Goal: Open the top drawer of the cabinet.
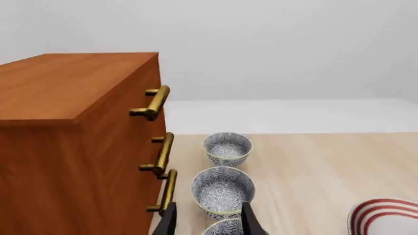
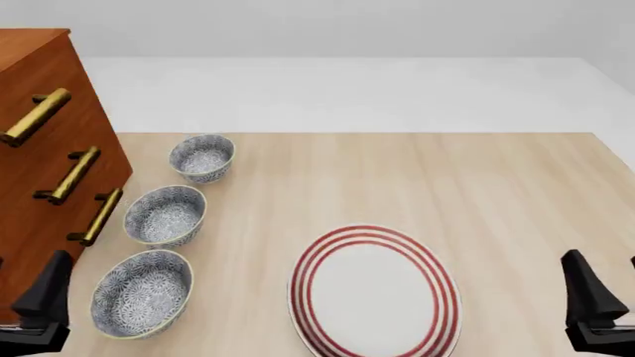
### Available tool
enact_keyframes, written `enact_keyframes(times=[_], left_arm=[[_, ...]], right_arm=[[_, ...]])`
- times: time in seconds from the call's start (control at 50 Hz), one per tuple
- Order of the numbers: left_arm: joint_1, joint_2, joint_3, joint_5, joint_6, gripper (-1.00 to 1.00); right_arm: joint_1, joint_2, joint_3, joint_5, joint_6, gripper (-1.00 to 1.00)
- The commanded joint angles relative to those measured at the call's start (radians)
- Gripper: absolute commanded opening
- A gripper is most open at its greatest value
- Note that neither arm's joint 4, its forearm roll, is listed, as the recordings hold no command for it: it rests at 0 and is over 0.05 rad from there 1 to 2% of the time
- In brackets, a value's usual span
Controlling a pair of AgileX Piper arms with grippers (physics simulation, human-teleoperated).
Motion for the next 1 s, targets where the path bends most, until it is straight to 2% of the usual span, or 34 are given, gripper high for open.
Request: enact_keyframes(times=[0.02,0.16,0.26,0.3,0.34,0.38,0.46,0.48,0.52,0.58,0.6,0.66,0.68,0.72,0.8,0.84,0.9,1.0], left_arm=[[0.015,0.001,0.000,0.024,0.031,1.00],[-0.001,0.007,0.000,0.020,0.066,1.00],[0.006,0.000,0.000,-0.019,0.140,1.00],[0.002,-0.001,0.000,-0.035,0.200,1.00],[-0.004,0.000,0.000,-0.070,0.315,1.00],[-0.014,0.001,0.000,-0.074,0.362,1.00],[-0.035,-0.001,0.000,-0.122,0.538,1.00],[-0.036,0.000,0.000,-0.117,0.538,1.00],[-0.050,0.000,0.000,-0.132,0.611,1.00],[-0.074,0.000,0.000,-0.132,0.671,1.00],[-0.085,0.000,0.000,-0.129,0.719,1.00],[-0.093,0.000,0.000,-0.117,0.753,1.00],[-0.096,0.000,0.000,-0.109,0.828,1.00],[-0.097,0.003,0.000,-0.104,0.829,1.00],[-0.097,0.022,0.000,-0.113,0.901,1.00],[-0.101,0.055,0.000,-0.130,0.913,1.00],[-0.092,0.161,0.000,-0.220,0.980,1.00],[-0.077,0.326,0.000,-0.360,1.003,1.00]], right_arm=[[0.000,0.005,-0.003,-0.001,-0.001,1.00],[0.000,0.005,-0.003,-0.001,0.000,1.00],[0.000,0.005,-0.003,-0.001,0.000,1.00],[0.000,0.005,-0.003,-0.001,0.000,1.00],[0.000,0.005,-0.003,-0.001,0.000,1.00],[0.000,0.005,-0.003,-0.001,0.000,1.00],[0.000,0.005,-0.003,-0.001,0.000,1.00],[0.000,0.005,-0.003,-0.001,0.000,1.00],[0.000,0.004,-0.003,-0.001,-0.001,1.00],[0.000,0.004,-0.003,-0.001,0.000,1.00],[0.000,0.004,-0.003,-0.001,0.000,1.00],[0.000,0.005,-0.003,-0.001,-0.001,1.00],[0.000,0.005,-0.003,-0.001,0.000,1.00],[0.000,0.005,-0.003,-0.001,0.000,1.00],[0.000,0.005,-0.003,-0.001,0.000,1.00],[0.000,0.005,-0.003,-0.001,-0.001,1.00],[0.000,0.005,-0.003,-0.001,0.000,1.00],[0.000,0.005,-0.003,-0.001,-0.001,1.00]])
